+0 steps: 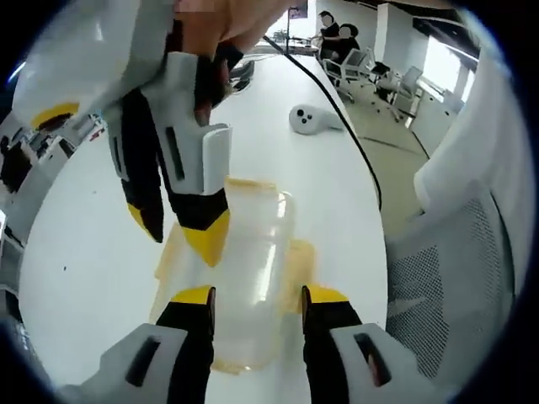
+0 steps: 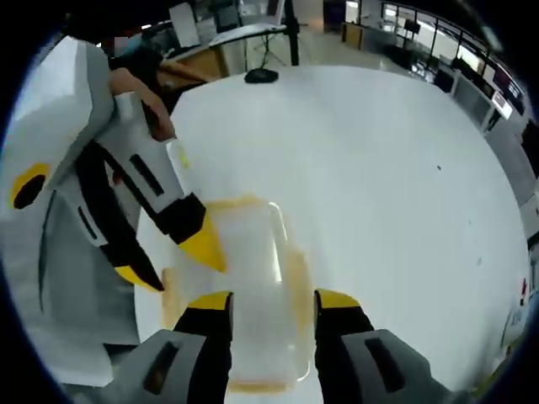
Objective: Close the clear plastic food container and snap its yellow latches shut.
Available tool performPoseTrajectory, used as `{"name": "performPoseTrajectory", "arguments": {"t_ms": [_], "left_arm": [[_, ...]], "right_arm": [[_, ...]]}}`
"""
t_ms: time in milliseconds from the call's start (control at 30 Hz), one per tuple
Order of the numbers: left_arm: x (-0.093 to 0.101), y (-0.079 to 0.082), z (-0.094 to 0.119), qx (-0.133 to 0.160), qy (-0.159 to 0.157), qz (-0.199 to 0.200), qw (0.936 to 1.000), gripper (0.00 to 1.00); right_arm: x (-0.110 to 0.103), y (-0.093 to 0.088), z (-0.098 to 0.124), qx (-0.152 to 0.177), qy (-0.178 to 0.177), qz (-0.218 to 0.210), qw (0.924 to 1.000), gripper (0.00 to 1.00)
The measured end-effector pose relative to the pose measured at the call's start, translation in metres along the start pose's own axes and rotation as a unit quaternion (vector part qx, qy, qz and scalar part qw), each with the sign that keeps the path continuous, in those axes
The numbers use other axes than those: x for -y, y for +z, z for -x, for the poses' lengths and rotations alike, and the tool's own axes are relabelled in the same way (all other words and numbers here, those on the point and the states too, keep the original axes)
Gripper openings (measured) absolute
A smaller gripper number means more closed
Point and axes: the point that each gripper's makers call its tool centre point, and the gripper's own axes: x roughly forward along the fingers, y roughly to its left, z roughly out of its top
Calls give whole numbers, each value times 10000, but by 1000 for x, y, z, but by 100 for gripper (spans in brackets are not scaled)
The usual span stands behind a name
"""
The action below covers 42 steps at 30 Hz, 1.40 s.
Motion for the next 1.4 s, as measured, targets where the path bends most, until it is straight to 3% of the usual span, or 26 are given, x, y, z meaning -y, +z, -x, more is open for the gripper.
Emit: {"name": "performPoseTrajectory", "arguments": {"t_ms": [300,333,400,467,633,1233,1367,1400], "left_arm": [[0,-1,-2,-90,188,-357,9991,40],[-2,-3,-2,-197,239,-685,9972,40],[1,-3,-4,-208,262,-683,9971,40],[0,-3,-4,-201,296,-653,9972,40],[0,-5,-7,-235,520,-1024,9931,41],[-4,-6,-11,-231,928,-1099,9893,39],[-6,-6,-13,-324,1114,-1062,9876,34],[-2,-3,-13,-343,991,-1062,9888,34]], "right_arm": [[1,0,-3,-127,285,-132,9994,38],[1,0,-3,-154,321,-149,9993,38],[0,0,-4,-211,381,-178,9989,37],[-3,0,-5,-264,518,-110,9982,36],[-2,1,-7,-437,595,2,9973,36],[-4,1,-12,-915,918,186,9914,34],[-4,-1,-13,-937,971,17,9909,31],[-6,-2,-11,-982,1021,-90,9899,31]]}}
